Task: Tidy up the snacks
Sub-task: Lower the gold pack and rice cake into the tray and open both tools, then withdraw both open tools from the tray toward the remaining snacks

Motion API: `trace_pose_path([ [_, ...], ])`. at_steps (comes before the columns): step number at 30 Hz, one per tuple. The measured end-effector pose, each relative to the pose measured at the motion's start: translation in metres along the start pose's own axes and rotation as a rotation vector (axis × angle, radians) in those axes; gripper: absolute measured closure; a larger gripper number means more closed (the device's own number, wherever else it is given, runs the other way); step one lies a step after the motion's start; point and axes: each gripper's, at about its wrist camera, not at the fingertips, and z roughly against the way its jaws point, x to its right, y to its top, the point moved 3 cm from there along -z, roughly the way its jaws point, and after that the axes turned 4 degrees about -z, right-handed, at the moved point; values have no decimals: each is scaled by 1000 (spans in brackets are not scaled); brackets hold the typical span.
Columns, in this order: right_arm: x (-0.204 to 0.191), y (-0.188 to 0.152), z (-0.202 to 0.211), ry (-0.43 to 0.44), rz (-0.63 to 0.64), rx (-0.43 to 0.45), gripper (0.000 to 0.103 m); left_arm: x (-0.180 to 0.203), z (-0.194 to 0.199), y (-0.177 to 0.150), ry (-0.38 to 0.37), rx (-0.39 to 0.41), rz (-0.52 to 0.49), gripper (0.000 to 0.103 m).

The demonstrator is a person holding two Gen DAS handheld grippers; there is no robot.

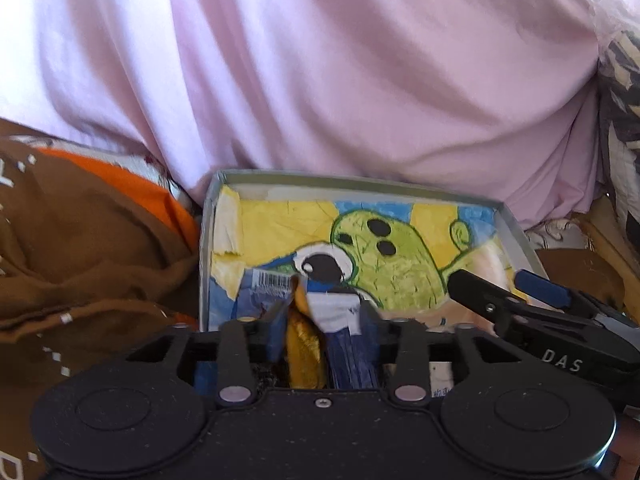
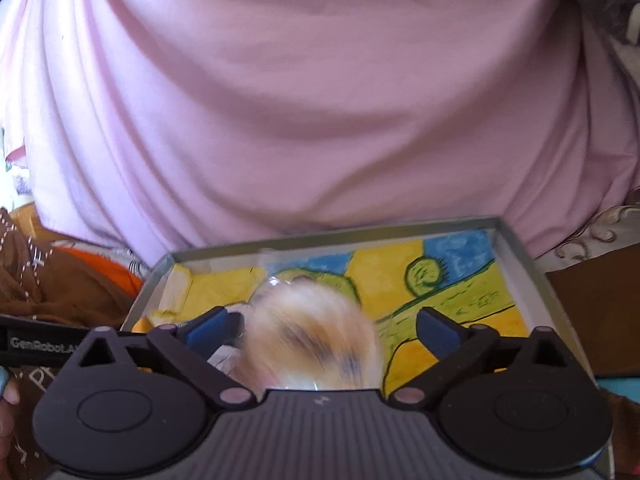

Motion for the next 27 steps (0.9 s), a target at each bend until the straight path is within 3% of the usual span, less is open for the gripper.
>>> trace_pose_path([
  [4, 3, 6, 13, -19, -4, 32, 0, 2, 19, 5, 34, 61, 2, 27],
  [5, 3, 7, 17, -24, -1, 41, 0, 3, 24, 5, 47, 80, 2, 24],
  [14, 4, 11, 67, -40, 2, 147, 0, 9, 78, 4, 82, 224, 17, 7],
  [17, -1, 9, 90, -43, 20, 191, 0, 14, 97, -2, 92, 267, 2, 6],
  [27, -14, -24, 165, -33, 100, 285, 0, 29, 148, -40, 74, 311, -10, 1],
])
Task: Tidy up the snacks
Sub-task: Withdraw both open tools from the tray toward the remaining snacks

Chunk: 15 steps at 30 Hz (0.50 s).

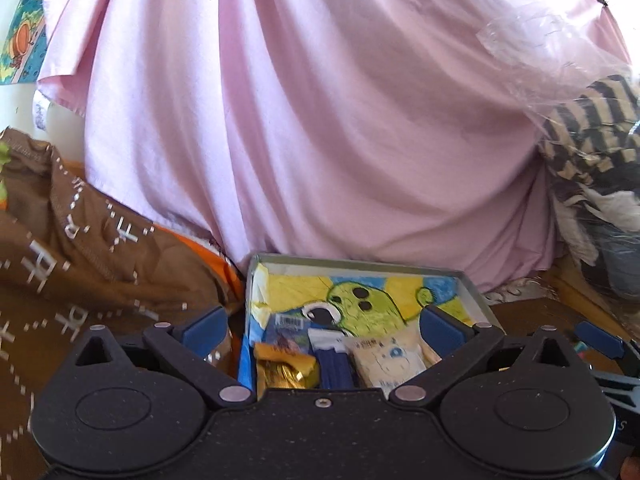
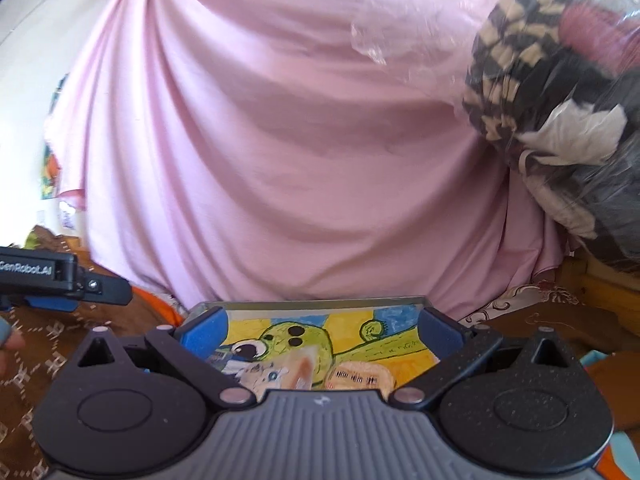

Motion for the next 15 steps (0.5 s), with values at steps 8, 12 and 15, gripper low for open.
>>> trace_pose_path([
  [8, -6, -15, 49, 31, -8, -27, 0, -2, 48, -37, -1, 16, 30, 1],
  [12, -8, -28, 68, 42, -13, -53, 0, -10, 70, -62, 17, 8, 53, 1],
  [15, -11, -41, 79, 50, 0, -88, 0, -16, 83, -80, 37, -11, 52, 1],
])
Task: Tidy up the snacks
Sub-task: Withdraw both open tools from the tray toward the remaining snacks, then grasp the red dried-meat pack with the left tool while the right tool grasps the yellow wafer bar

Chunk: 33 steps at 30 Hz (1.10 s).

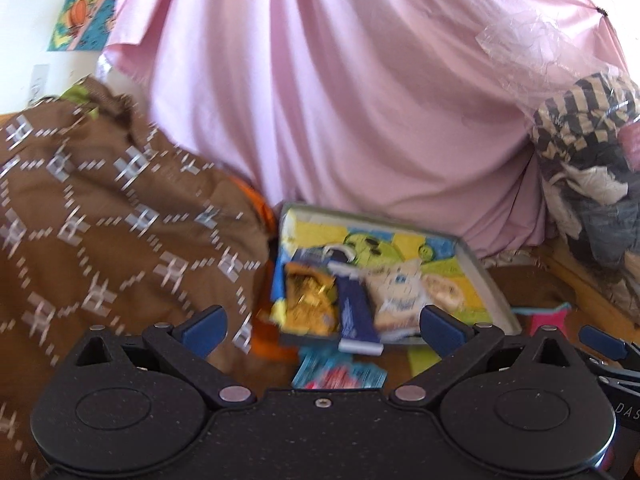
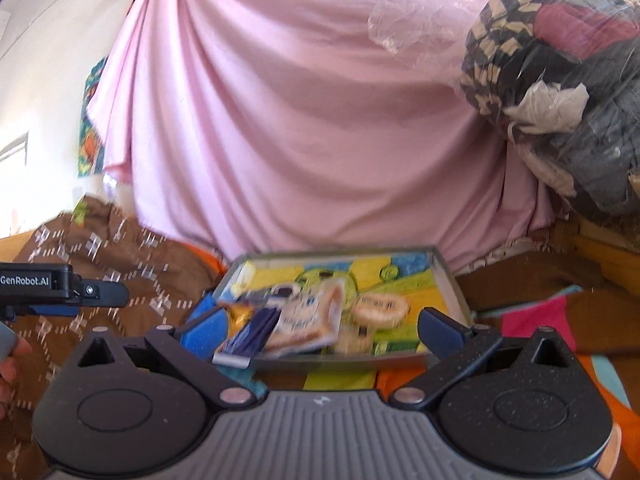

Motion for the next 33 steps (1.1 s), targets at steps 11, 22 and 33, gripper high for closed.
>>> trace_pose_path([
  [11, -7, -54, 26, -83, -39, -152, 0, -26, 20, -54, 102, -90, 12, 1],
  [22, -10, -108, 31, -163, -87, -317, 0, -22, 12, -83, 75, -192, -5, 1],
  [33, -12, -128, 26, -179, -88, -395, 0, -11, 1, -102, -17, -278, -23, 1],
])
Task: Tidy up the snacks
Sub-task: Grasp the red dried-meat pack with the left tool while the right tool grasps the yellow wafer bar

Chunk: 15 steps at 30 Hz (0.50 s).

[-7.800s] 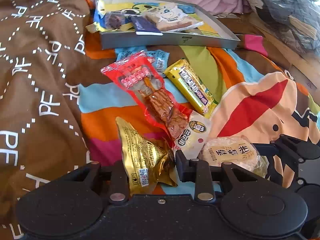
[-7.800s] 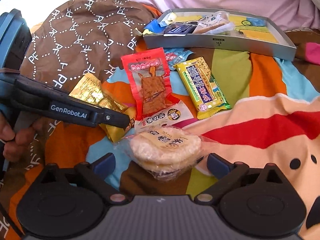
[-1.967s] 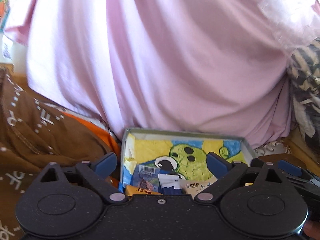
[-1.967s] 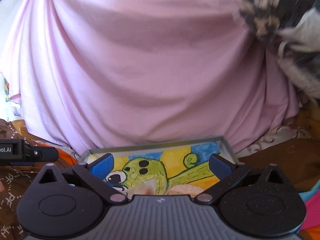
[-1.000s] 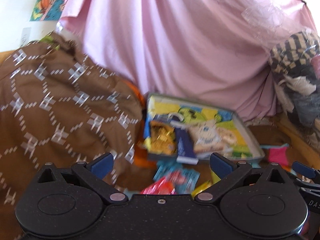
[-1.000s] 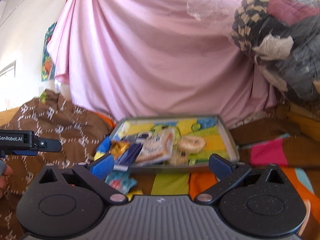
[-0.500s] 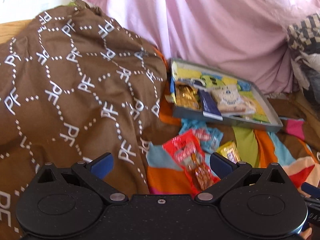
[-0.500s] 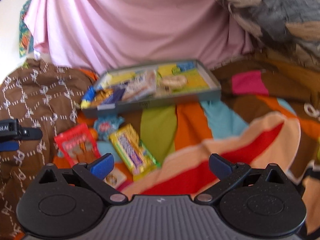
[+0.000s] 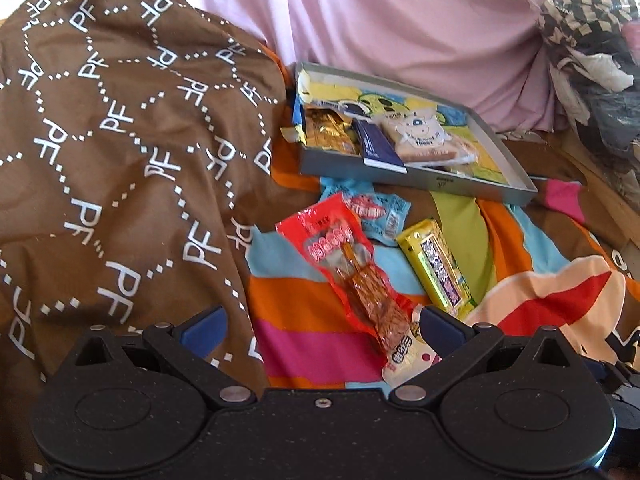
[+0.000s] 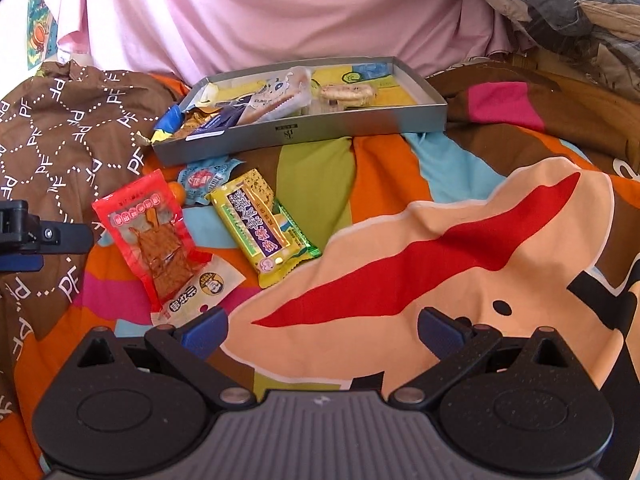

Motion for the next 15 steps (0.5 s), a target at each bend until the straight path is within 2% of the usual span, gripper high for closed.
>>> trace_pose_path([
  [8, -2, 0, -8, 15, 6, -26, 0, -2, -16, -4, -32, -35, 16, 1],
  [15, -6, 11, -16, 116, 1, -28, 0, -8, -36, -3, -163, -39, 109, 1],
])
